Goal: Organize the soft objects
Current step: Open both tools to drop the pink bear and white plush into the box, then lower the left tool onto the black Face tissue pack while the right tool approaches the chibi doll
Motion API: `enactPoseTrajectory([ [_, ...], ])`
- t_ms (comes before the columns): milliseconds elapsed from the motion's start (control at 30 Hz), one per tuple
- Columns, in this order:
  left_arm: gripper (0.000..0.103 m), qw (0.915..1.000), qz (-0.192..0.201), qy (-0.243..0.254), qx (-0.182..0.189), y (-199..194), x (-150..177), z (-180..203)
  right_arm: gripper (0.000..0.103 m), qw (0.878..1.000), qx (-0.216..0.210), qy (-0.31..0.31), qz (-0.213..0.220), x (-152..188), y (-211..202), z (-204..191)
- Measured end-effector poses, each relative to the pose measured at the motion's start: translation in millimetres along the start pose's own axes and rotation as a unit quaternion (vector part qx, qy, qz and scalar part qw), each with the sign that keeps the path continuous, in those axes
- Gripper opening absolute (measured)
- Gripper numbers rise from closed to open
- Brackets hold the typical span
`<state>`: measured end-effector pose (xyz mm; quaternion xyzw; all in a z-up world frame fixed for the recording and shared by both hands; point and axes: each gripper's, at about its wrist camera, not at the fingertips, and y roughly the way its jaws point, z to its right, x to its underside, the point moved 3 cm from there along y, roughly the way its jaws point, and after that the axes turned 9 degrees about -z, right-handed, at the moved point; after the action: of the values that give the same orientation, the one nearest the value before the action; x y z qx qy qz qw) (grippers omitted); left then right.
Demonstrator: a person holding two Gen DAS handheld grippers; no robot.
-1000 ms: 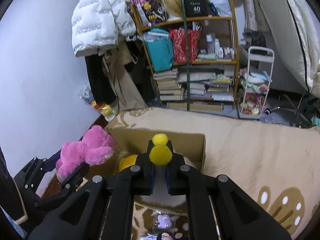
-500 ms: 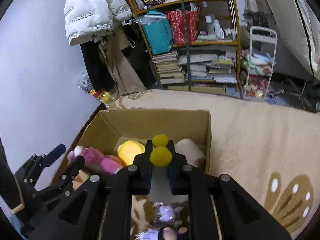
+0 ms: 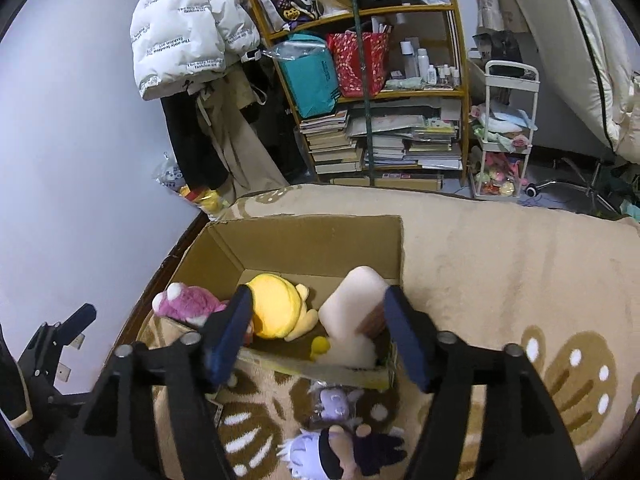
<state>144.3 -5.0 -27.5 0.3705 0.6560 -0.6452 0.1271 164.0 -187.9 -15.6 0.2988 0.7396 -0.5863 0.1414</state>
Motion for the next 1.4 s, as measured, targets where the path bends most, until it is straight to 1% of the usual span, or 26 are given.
enactPoseTrajectory([
  [100,0.095,0.9999,-0.006,0.000,-0.008,-8,7,-2,0.090,1.000,0.000,-0.002,0.004,5,-11,-1],
  [167,0.096,0.9998,-0.007,0.004,-0.017,-14,12,0,0.095,1.000,0.008,-0.006,0.004,10,-17,-2],
  [233,0.099,0.9997,-0.008,0.005,-0.021,-20,17,1,0.102,1.000,0.017,-0.009,-0.001,18,-22,-2],
  [300,0.100,0.9998,-0.012,0.002,-0.018,-23,23,1,0.102,1.000,0.022,-0.011,-0.004,24,-26,-2],
  [400,0.100,0.9995,-0.030,0.007,-0.009,-24,32,2,0.102,0.999,0.030,-0.010,-0.014,33,-30,0],
  [533,0.100,0.9988,-0.043,0.012,-0.020,-26,41,4,0.103,0.999,0.036,0.004,-0.022,47,-34,4],
  [600,0.100,0.9984,-0.053,0.007,-0.020,-27,45,2,0.103,0.999,0.036,0.008,-0.028,55,-33,7],
  [733,0.100,0.9967,-0.081,-0.011,-0.008,-25,53,-2,0.103,0.998,0.044,0.018,-0.047,69,-28,10],
  [800,0.100,0.9961,-0.086,-0.013,-0.013,-23,56,-3,0.103,0.997,0.046,0.019,-0.053,75,-26,10],
  [1033,0.100,0.9949,-0.099,-0.015,-0.016,-14,58,-4,0.103,0.997,0.052,0.007,-0.064,82,-16,5],
  [1400,0.100,0.9901,-0.139,0.001,-0.017,17,58,3,0.103,0.994,0.063,0.004,-0.088,78,10,6],
])
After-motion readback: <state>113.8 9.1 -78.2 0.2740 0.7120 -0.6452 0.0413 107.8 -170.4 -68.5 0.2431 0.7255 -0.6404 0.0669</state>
